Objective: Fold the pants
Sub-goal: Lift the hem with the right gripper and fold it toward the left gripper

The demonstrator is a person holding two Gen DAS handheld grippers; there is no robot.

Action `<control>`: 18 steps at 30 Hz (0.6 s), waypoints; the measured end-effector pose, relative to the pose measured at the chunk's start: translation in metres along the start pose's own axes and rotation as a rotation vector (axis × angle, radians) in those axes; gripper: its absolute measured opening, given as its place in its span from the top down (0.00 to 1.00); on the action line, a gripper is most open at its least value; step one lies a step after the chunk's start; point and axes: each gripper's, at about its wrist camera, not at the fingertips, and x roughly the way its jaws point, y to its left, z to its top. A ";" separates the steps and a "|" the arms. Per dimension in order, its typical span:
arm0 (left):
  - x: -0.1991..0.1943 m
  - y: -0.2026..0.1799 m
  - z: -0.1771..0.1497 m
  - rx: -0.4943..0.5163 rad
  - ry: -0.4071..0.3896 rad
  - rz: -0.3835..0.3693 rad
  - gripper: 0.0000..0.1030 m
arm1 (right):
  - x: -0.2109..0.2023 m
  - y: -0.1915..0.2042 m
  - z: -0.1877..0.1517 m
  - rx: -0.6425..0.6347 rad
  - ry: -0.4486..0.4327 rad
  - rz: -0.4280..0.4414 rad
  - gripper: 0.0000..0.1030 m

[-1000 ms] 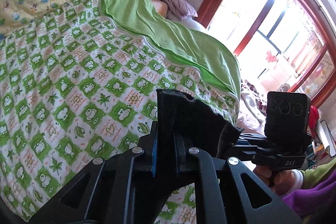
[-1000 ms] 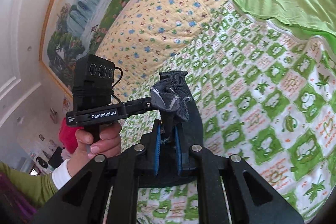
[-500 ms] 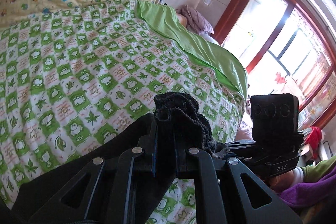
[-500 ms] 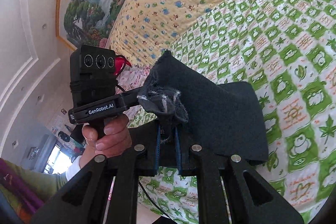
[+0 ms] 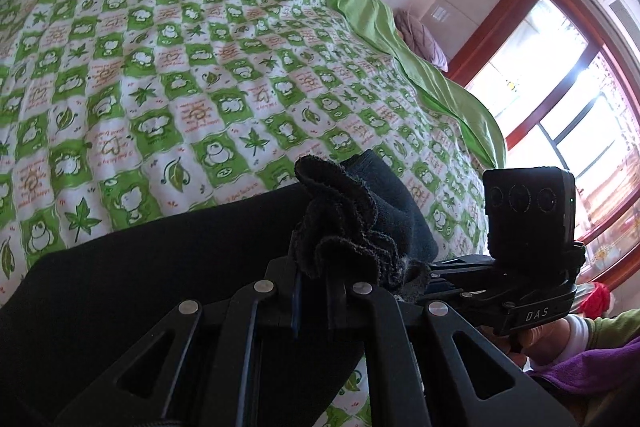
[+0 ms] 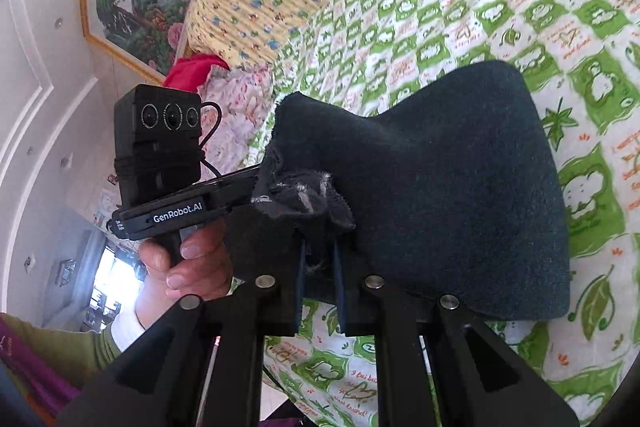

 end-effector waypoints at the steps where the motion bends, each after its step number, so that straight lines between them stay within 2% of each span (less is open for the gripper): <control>1: 0.000 0.002 -0.002 -0.006 0.001 0.006 0.95 | 0.004 -0.001 0.000 0.001 0.012 -0.006 0.87; 9: -0.001 0.019 -0.018 -0.072 0.000 0.042 0.94 | 0.022 -0.003 0.000 0.002 0.081 -0.060 0.83; 13: -0.015 0.022 -0.026 -0.102 -0.031 0.049 0.93 | 0.024 0.004 0.001 -0.025 0.101 -0.090 0.81; 18: -0.035 0.027 -0.040 -0.162 -0.069 0.074 0.92 | 0.021 0.016 -0.001 -0.049 0.113 -0.091 0.70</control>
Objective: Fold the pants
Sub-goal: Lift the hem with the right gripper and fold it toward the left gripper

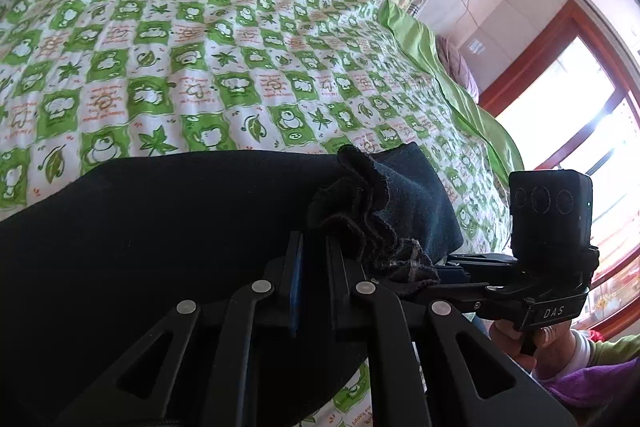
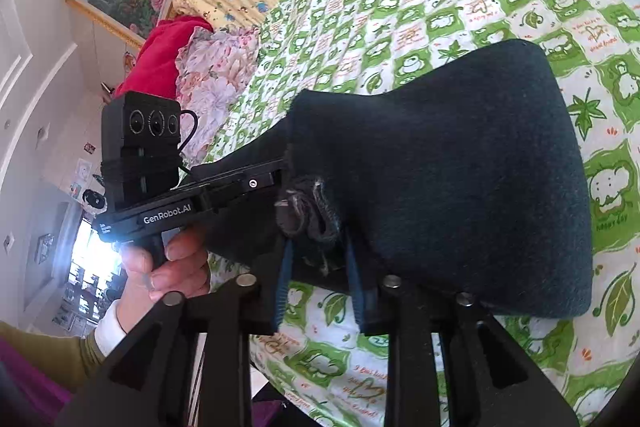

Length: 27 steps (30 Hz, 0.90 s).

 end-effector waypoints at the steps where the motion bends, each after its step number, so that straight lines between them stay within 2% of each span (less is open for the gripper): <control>1: -0.004 0.001 -0.002 -0.014 -0.010 0.006 0.92 | 0.001 0.003 0.000 -0.004 0.001 0.002 0.69; 12: -0.054 0.025 -0.036 -0.175 -0.127 0.055 0.90 | 0.010 0.023 0.003 -0.044 0.021 0.019 0.67; 16: -0.075 0.032 -0.055 -0.241 -0.178 0.122 0.90 | 0.014 0.035 0.005 -0.074 0.031 0.035 0.67; 27: -0.135 0.054 -0.104 -0.443 -0.300 0.207 0.83 | 0.044 0.064 0.014 -0.154 0.088 0.059 0.66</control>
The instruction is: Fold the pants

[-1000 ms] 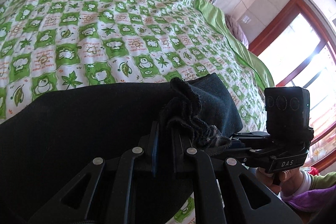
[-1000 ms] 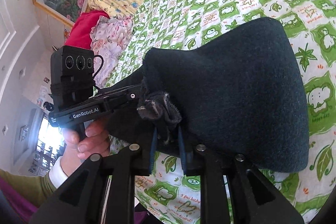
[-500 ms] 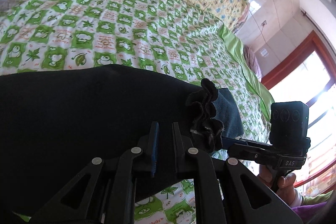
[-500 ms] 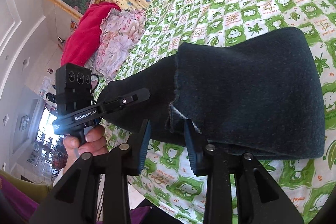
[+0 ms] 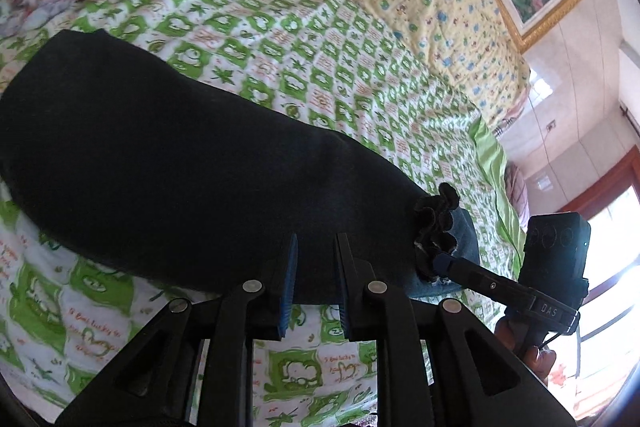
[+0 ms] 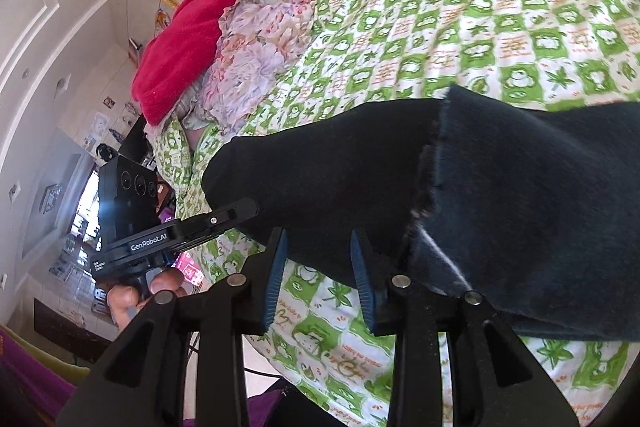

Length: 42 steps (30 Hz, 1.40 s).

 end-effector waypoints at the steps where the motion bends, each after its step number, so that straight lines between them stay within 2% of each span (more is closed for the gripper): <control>1: -0.007 0.005 -0.001 -0.015 -0.012 0.008 0.83 | 0.004 0.003 0.002 -0.010 0.006 0.004 0.66; 5: -0.027 0.024 -0.003 -0.078 -0.049 0.050 0.83 | 0.021 0.013 0.012 -0.041 0.028 0.015 0.65; 7: -0.037 0.031 -0.005 -0.093 -0.068 0.095 0.80 | 0.028 0.020 0.017 -0.063 0.037 0.021 0.59; 9: -0.046 0.037 -0.007 -0.115 -0.086 0.105 0.77 | 0.035 0.028 0.021 -0.084 0.037 0.031 0.53; 16: -0.065 0.062 -0.020 -0.207 -0.118 0.168 0.77 | 0.058 0.046 0.033 -0.140 0.068 0.055 0.53; 21: -0.070 0.079 -0.021 -0.270 -0.131 0.175 0.76 | 0.073 0.061 0.045 -0.182 0.088 0.064 0.53; 27: -0.071 0.094 -0.017 -0.330 -0.146 0.188 0.65 | 0.093 0.074 0.059 -0.219 0.119 0.072 0.53; 32: -0.067 0.102 -0.012 -0.359 -0.151 0.195 0.65 | 0.114 0.084 0.068 -0.255 0.154 0.066 0.53; 42: -0.053 0.118 -0.008 -0.414 -0.147 0.150 0.65 | 0.171 0.101 0.101 -0.340 0.229 0.037 0.53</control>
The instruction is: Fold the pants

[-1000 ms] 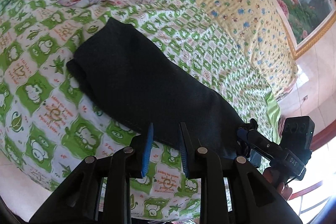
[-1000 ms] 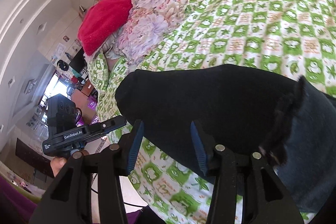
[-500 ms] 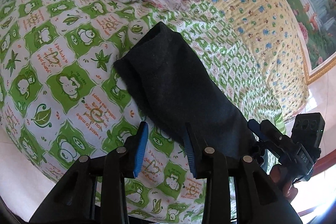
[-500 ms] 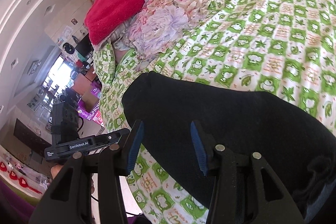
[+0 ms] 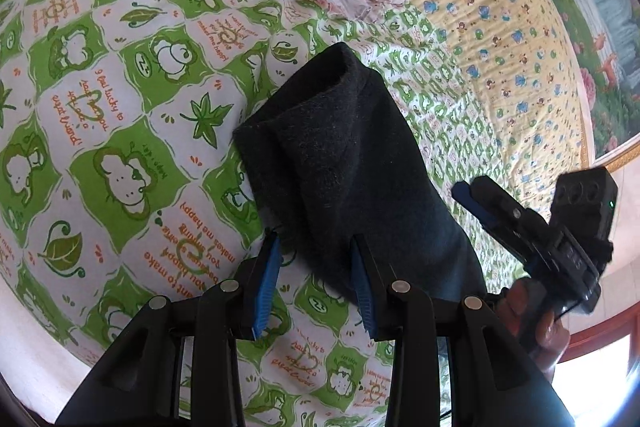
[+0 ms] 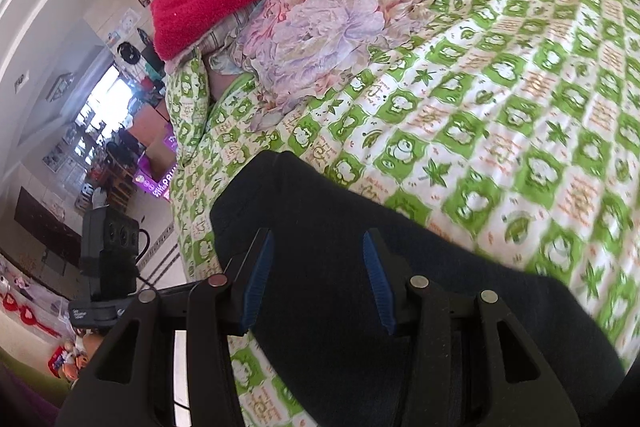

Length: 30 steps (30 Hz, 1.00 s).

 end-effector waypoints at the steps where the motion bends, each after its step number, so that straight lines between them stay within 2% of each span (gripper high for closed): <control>1: 0.001 0.001 0.001 -0.007 0.000 -0.006 0.65 | 0.007 -0.001 0.007 -0.013 0.014 -0.004 0.53; 9: 0.008 0.012 0.011 -0.073 -0.001 -0.051 0.65 | 0.060 0.003 0.046 -0.127 0.145 0.014 0.53; 13: 0.010 0.014 0.015 -0.088 -0.005 -0.062 0.65 | 0.088 0.006 0.055 -0.173 0.213 0.001 0.53; 19: 0.015 0.010 0.019 -0.072 -0.026 -0.040 0.70 | 0.112 0.010 0.059 -0.182 0.270 0.057 0.56; 21: 0.018 0.004 0.020 -0.040 -0.038 -0.008 0.74 | 0.113 0.016 0.058 -0.208 0.272 0.053 0.67; 24: 0.017 -0.003 0.019 -0.015 -0.046 0.009 0.81 | 0.105 0.019 0.055 -0.221 0.253 0.058 0.77; 30: 0.002 -0.030 0.019 0.016 -0.076 -0.020 0.85 | 0.059 0.020 0.051 -0.180 0.131 0.102 0.81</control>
